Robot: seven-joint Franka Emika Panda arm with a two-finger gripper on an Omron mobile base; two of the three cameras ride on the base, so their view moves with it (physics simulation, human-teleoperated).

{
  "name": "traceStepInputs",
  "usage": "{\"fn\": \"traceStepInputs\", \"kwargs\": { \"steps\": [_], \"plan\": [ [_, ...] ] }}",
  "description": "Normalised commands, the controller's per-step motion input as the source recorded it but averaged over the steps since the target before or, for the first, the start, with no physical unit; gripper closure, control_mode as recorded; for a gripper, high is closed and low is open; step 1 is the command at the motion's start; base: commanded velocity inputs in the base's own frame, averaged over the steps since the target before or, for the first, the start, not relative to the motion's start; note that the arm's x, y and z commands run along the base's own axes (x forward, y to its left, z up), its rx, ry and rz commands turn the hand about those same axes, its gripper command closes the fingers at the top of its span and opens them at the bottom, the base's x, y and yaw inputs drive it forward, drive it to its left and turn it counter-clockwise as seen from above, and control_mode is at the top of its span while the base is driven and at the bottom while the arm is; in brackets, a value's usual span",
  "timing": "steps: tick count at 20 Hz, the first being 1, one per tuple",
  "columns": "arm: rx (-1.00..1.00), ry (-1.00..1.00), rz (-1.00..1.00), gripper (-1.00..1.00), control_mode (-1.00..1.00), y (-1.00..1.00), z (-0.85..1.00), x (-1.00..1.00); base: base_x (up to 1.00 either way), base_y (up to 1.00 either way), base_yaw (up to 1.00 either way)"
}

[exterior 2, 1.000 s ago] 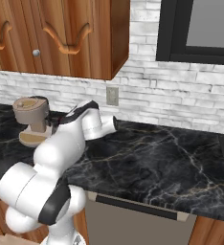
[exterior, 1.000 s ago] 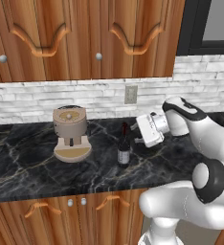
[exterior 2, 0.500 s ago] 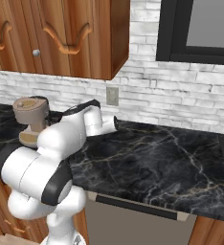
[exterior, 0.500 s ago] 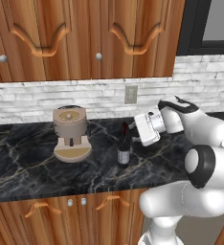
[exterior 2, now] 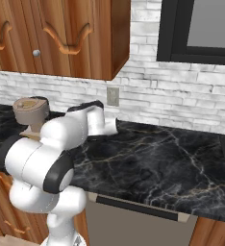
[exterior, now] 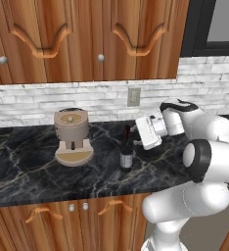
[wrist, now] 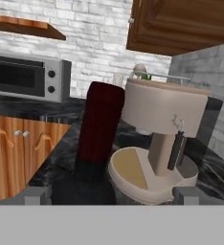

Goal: There is a wine glass and glass cup on the dining counter. Place the wine bottle next to the wine glass and the juice bottle next to the glass cup.

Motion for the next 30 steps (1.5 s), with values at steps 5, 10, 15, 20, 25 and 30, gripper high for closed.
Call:
{"fn": "traceStepInputs", "kwargs": {
  "steps": [5,10,15,20,25,30],
  "plan": [
    [0.04,0.00,0.00,-1.00,-1.00,0.14,0.03,-0.13,0.00,0.00,0.00],
    [0.00,0.01,0.00,-1.00,-1.00,0.19,0.00,-0.01,0.00,0.00,0.00],
    [0.00,0.02,0.00,-1.00,-1.00,0.07,-0.06,0.07,0.00,0.00,0.00],
    [0.00,0.04,0.00,-1.00,-1.00,0.04,-0.14,0.19,0.00,0.00,0.00],
    [0.00,0.02,0.00,-1.00,-1.00,0.06,-0.12,0.02,0.00,0.00,0.00],
    [0.00,0.00,0.00,-1.00,-1.00,0.04,-0.06,-0.22,0.00,0.00,0.00]
  ]
}}
